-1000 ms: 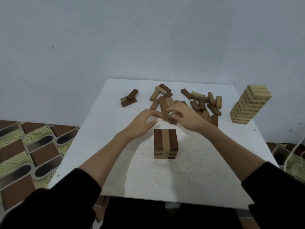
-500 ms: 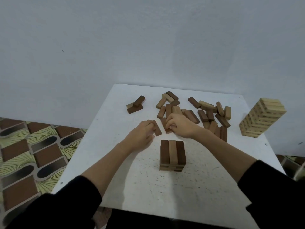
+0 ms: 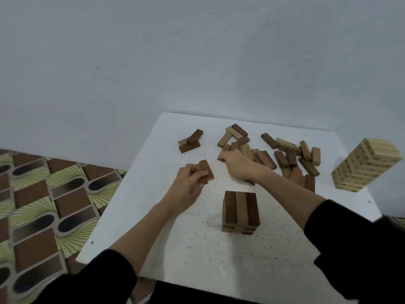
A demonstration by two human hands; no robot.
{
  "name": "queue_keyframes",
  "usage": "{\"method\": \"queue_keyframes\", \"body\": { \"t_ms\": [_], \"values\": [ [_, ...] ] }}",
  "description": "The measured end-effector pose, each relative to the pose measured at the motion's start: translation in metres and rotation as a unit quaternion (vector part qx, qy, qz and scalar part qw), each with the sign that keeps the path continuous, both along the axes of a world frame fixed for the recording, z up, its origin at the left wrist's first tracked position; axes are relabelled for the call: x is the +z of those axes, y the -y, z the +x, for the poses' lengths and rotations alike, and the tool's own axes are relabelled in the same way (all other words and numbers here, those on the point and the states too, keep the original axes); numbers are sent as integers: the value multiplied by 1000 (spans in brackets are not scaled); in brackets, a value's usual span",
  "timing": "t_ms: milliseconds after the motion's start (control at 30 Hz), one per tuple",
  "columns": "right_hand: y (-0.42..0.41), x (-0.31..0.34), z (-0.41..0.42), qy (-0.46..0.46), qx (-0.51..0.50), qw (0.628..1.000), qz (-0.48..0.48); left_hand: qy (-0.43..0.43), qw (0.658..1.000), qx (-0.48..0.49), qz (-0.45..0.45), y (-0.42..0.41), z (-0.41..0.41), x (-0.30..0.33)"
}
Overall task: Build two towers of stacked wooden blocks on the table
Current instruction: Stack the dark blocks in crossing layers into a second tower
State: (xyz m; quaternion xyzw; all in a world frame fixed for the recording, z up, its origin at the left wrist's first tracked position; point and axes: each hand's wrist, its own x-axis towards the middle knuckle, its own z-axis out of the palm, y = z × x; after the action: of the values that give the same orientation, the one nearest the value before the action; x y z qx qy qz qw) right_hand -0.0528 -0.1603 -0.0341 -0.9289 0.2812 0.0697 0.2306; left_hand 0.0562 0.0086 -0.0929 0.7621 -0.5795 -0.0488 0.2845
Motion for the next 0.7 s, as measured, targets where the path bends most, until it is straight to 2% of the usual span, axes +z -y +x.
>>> {"method": "queue_keyframes", "body": {
  "t_ms": [100, 333, 567, 700],
  "values": [
    [-1, 0, -3, 32, 20, 999, 29, -49, 998, 15, -41, -2, 0, -4],
    [-11, 8, -4, 123, -45, 979, 159, -21, 995, 3, -96, 1, 6, -16],
    [-16, 11, 7, 76, -54, 975, 203, -161, 979, 80, -95, 0, 0, -6],
    [-20, 12, 13, 62, -13, 978, 196, -130, 983, 114, -67, -1, -1, -5]
  ]
}}
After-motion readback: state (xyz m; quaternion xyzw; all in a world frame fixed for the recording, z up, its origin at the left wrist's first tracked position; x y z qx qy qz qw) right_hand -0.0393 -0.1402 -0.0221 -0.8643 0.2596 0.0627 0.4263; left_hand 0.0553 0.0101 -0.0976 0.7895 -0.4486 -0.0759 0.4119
